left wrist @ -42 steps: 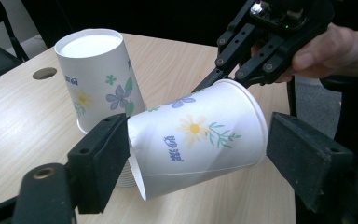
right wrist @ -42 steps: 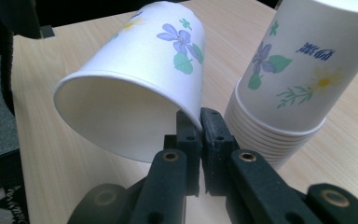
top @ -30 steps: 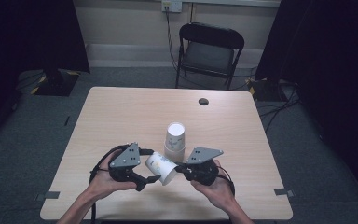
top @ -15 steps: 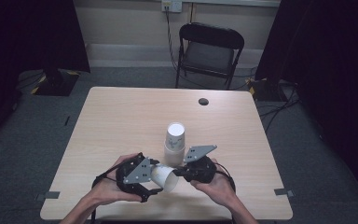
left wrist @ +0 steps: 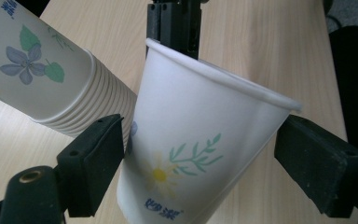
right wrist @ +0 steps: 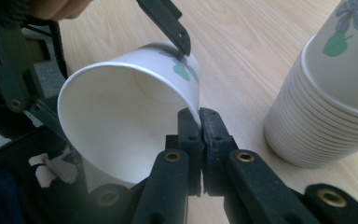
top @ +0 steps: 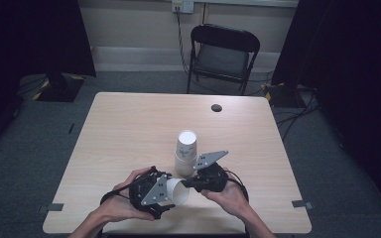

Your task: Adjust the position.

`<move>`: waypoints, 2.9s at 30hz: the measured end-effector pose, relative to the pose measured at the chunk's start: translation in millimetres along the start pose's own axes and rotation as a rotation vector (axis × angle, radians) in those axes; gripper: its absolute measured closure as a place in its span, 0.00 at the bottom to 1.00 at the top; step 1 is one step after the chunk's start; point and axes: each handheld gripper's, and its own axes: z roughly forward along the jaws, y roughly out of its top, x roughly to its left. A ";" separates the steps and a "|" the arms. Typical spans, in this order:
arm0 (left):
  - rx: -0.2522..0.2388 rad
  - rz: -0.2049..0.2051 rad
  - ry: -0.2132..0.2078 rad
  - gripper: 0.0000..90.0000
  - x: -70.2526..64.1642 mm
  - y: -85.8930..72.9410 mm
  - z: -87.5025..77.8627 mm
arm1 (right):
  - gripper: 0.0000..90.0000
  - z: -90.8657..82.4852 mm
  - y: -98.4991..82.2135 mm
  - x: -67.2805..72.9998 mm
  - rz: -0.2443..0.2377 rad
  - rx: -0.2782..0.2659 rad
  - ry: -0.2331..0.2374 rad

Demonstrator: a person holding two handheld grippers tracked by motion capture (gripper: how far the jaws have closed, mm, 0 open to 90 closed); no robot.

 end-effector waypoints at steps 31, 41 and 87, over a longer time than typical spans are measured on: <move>0.042 -0.043 0.045 0.34 -7.1 -4.8 11.6 | 0.87 10.0 8.7 -1.5 0.067 0.023 -0.018; -0.018 -0.191 -0.002 0.35 1.3 -10.7 6.5 | 0.79 7.1 6.4 -1.4 0.069 -0.025 -0.034; -0.188 -0.576 0.043 0.35 47.6 -48.1 -12.6 | 0.65 -20.7 -0.2 -6.7 0.070 -0.218 -0.148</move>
